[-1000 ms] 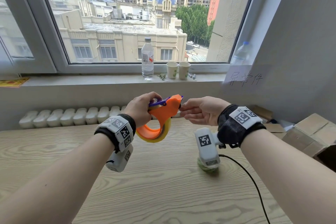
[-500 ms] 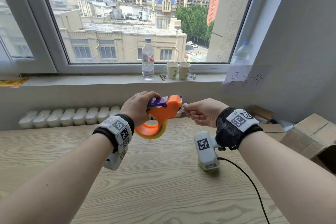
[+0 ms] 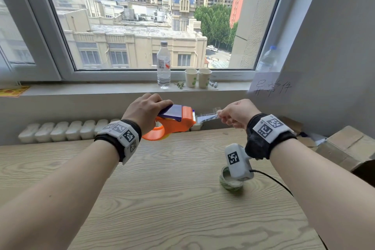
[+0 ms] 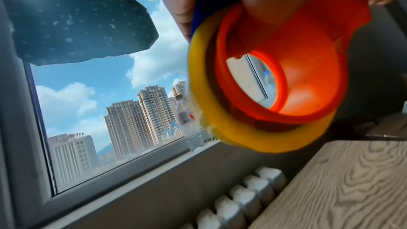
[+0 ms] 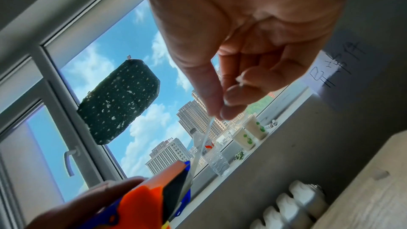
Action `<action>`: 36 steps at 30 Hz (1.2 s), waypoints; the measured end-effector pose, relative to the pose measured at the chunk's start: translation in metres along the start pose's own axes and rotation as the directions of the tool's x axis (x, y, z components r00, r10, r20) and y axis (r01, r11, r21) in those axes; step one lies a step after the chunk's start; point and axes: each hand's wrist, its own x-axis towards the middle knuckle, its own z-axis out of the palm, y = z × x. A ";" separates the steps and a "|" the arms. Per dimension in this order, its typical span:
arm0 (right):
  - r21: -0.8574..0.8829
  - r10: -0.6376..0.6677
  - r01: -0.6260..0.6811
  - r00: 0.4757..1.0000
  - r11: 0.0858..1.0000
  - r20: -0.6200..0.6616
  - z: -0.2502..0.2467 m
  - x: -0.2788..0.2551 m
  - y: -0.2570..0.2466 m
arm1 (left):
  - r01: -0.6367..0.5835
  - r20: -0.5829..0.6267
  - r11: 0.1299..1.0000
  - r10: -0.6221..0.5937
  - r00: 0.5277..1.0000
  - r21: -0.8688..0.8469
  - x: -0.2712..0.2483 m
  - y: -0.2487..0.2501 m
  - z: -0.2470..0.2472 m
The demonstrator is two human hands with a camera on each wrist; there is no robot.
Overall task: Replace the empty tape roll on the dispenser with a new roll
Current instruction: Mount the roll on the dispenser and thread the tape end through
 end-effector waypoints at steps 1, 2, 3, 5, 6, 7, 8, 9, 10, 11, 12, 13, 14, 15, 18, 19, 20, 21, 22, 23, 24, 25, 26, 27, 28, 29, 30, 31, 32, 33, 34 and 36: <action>-0.012 -0.028 0.028 1.000 1.000 -0.006 0.000 0.000 0.000 | -0.002 0.004 1.000 0.002 1.000 0.022 0.002 0.001 -0.002; -0.034 -0.056 0.055 0.998 0.998 -0.019 0.000 0.001 0.000 | -0.003 0.005 0.999 0.003 1.000 0.048 0.003 0.003 -0.002; -0.061 -0.084 0.082 0.996 0.995 -0.037 0.001 0.001 0.001 | -0.014 -0.002 0.997 0.014 1.000 0.078 0.004 0.004 -0.003; -0.117 -0.127 0.119 0.989 0.986 -0.069 0.002 0.002 0.003 | -0.073 -0.028 0.987 0.078 0.997 0.146 0.004 0.006 -0.001; -0.132 -0.144 0.133 0.987 0.982 -0.076 0.002 0.003 0.004 | -0.105 -0.040 0.976 0.114 0.993 0.191 0.004 0.006 0.000; -0.138 -0.161 0.149 0.984 0.979 -0.078 0.003 0.003 0.004 | -0.128 -0.062 0.964 0.146 0.987 0.235 0.004 0.006 0.002; -0.146 -0.180 0.168 0.981 0.975 -0.078 0.004 0.002 0.004 | -0.144 -0.068 0.953 0.168 0.983 0.266 0.004 0.007 0.003; -0.164 -0.202 0.187 0.976 0.969 -0.080 0.006 0.001 0.003 | -0.160 -0.071 0.944 0.188 0.980 0.289 0.004 0.009 0.003; -0.201 -0.224 0.203 0.970 0.958 -0.089 0.007 0.001 0.003 | -0.180 -0.065 0.934 0.210 0.976 0.307 0.004 0.011 0.005; -0.245 -0.248 0.217 0.963 0.945 -0.104 0.009 0.000 0.002 | -0.198 -0.051 0.925 0.226 0.973 0.326 0.004 0.012 0.006; -0.287 -0.275 0.232 0.954 0.929 -0.118 0.011 -0.001 0.001 | -0.206 -0.029 0.914 0.230 0.973 0.348 0.004 0.014 0.008; -0.324 -0.305 0.252 0.944 0.912 -0.126 0.014 -0.002 -0.001 | -0.206 -0.010 0.906 0.226 0.974 0.370 0.005 0.016 0.010; -0.361 -0.334 0.270 0.934 0.893 -0.127 0.016 -0.004 -0.003 | -0.205 -0.004 0.897 0.225 0.974 0.392 0.006 0.018 0.012; -0.396 -0.361 0.289 0.925 0.871 -0.120 0.019 -0.005 -0.005 | -0.206 -0.004 0.889 0.228 0.974 0.409 0.007 0.020 0.015; -0.528 -0.437 0.338 0.897 0.779 -0.070 0.030 -0.007 -0.008 | -0.202 -0.004 0.877 0.226 0.974 0.437 0.009 0.029 0.018; -0.561 -0.454 0.350 0.889 0.750 -0.052 0.033 -0.006 -0.006 | -0.197 -0.005 0.875 0.222 0.975 0.442 0.009 0.031 0.019; -0.585 -0.463 0.355 0.886 0.729 -0.039 0.036 -0.007 -0.005 | -0.192 0.011 0.877 0.209 0.978 0.440 0.009 0.033 0.021; -0.598 -0.474 0.368 0.880 0.712 -0.023 0.039 -0.009 -0.005 | -0.185 0.060 0.881 0.176 0.983 0.436 0.009 0.034 0.024; -0.595 -0.487 0.390 0.873 0.703 -0.003 0.040 -0.012 -0.006 | -0.179 0.101 0.883 0.150 0.984 0.433 0.009 0.035 0.027; -0.570 -0.502 0.418 0.865 0.708 0.011 0.040 -0.014 -0.010 | -0.175 0.135 0.874 0.127 0.983 0.453 0.006 0.035 0.031; -0.526 -0.515 0.443 0.857 0.726 0.012 0.038 -0.017 -0.016 | -0.153 0.165 0.873 0.085 0.983 0.463 0.001 0.033 0.035; -0.477 -0.522 0.461 0.853 0.748 0.006 0.035 -0.018 -0.022 | -0.103 0.198 0.892 0.016 0.980 0.440 -0.006 0.030 0.041; -0.437 -0.521 0.464 0.854 0.771 -0.013 0.029 -0.017 -0.027 | -0.032 0.236 0.929 -0.060 0.970 0.368 -0.013 0.024 0.049; -0.413 -0.513 0.454 0.858 0.789 -0.038 0.023 -0.013 -0.028 | 0.054 0.285 0.961 -0.134 0.949 0.272 -0.019 0.017 0.056; -0.410 -0.497 0.435 0.866 0.802 -0.055 0.019 -0.009 -0.026 | 0.137 0.349 0.977 -0.188 0.918 0.166 -0.025 0.012 0.059; -0.415 -0.473 0.409 0.879 0.813 -0.059 0.016 -0.004 -0.020 | 0.227 0.387 0.969 -0.246 0.889 0.095 -0.028 0.010 0.061; -0.417 -0.440 0.381 0.896 0.825 -0.053 0.016 0.000 -0.012 | 0.301 0.408 0.952 -0.293 0.865 0.044 -0.031 0.010 0.063; -0.410 -0.408 0.357 0.912 0.840 -0.041 0.018 0.004 -0.002 | 0.363 0.438 0.932 -0.330 0.836 0.010 -0.032 0.010 0.067; -0.399 -0.380 0.339 0.925 0.852 -0.025 0.021 0.005 0.007 | 0.417 0.466 0.908 -0.361 0.808 -0.021 -0.033 0.011 0.071; -0.388 -0.355 0.324 0.935 0.863 -0.009 0.026 0.007 0.016 | 0.466 0.493 0.883 -0.383 0.781 -0.053 -0.034 0.012 0.077; -0.376 -0.330 0.307 0.944 0.874 0.002 0.030 0.009 0.025 | 0.512 0.515 0.855 -0.404 0.756 -0.081 -0.034 0.011 0.083; -0.350 -0.284 0.268 0.959 0.897 0.006 0.035 0.013 0.040 | 0.600 0.549 0.789 -0.445 0.708 -0.134 -0.036 0.009 0.096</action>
